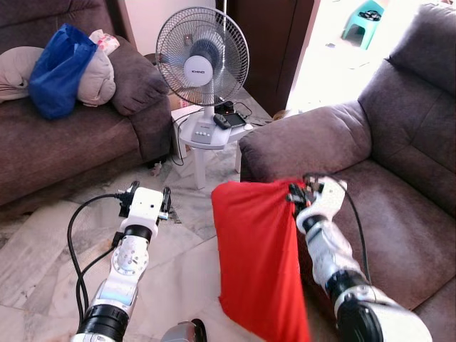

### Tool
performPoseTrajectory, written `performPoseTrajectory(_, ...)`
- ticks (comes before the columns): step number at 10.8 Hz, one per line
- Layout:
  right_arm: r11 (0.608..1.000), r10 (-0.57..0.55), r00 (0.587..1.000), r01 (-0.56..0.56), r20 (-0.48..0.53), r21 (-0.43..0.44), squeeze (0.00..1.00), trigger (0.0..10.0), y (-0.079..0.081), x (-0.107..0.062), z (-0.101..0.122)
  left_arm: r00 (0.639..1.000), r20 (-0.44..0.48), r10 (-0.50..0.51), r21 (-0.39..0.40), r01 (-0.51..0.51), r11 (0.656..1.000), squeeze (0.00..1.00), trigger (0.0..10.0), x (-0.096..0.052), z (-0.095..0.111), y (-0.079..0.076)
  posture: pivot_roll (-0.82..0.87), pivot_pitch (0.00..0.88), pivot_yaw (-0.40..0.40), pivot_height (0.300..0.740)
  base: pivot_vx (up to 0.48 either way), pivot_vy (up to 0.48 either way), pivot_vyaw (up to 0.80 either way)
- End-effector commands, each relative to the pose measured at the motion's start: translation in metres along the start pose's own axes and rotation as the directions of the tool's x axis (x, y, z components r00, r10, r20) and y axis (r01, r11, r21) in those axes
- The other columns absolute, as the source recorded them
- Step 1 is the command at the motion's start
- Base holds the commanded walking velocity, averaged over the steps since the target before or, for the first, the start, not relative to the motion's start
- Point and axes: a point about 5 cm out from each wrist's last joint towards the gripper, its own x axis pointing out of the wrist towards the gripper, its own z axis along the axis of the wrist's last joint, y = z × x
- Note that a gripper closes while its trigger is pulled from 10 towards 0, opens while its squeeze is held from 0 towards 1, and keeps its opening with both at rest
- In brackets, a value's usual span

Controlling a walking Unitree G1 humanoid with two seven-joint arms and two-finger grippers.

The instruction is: Move the pillow to the sofa from floor

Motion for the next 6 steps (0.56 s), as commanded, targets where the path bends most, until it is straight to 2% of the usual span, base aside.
performPoseTrajectory(1,0.994,0.11,0.972,-0.103,0.208,-0.041,0.0,10.0,0.018,0.014,0.057,1.0,0.016,0.017,-0.009,-0.017,1.0,0.0,10.0,0.003,0.005,0.004,0.1,0.002,-0.031,0.74,0.0,0.0,0.0)
performPoseTrajectory(2,0.968,0.252,0.95,-0.248,0.184,-0.045,0.0,10.0,0.029,0.014,0.057,1.0,0.013,0.019,-0.011,-0.018,1.0,0.0,10.0,0.002,0.004,0.004,0.1,0.004,-0.032,0.74,0.0,0.0,0.0)
performPoseTrajectory(3,0.953,0.303,0.943,-0.3,0.136,-0.04,0.0,10.0,0.023,0.008,0.046,1.0,0.007,0.008,-0.019,-0.008,1.0,0.0,10.0,0.001,0.002,0.0,0.1,0.008,-0.035,0.74,0.0,0.0,0.0)
performPoseTrajectory(6,0.936,0.352,0.931,-0.353,0.094,-0.006,0.0,10.0,0.01,-0.006,0.031,1.0,-0.004,-0.026,-0.033,0.026,0.999,0.0,10.0,-0.002,0.0,-0.005,0.09,0.015,-0.035,0.74,0.0,0.0,0.0)
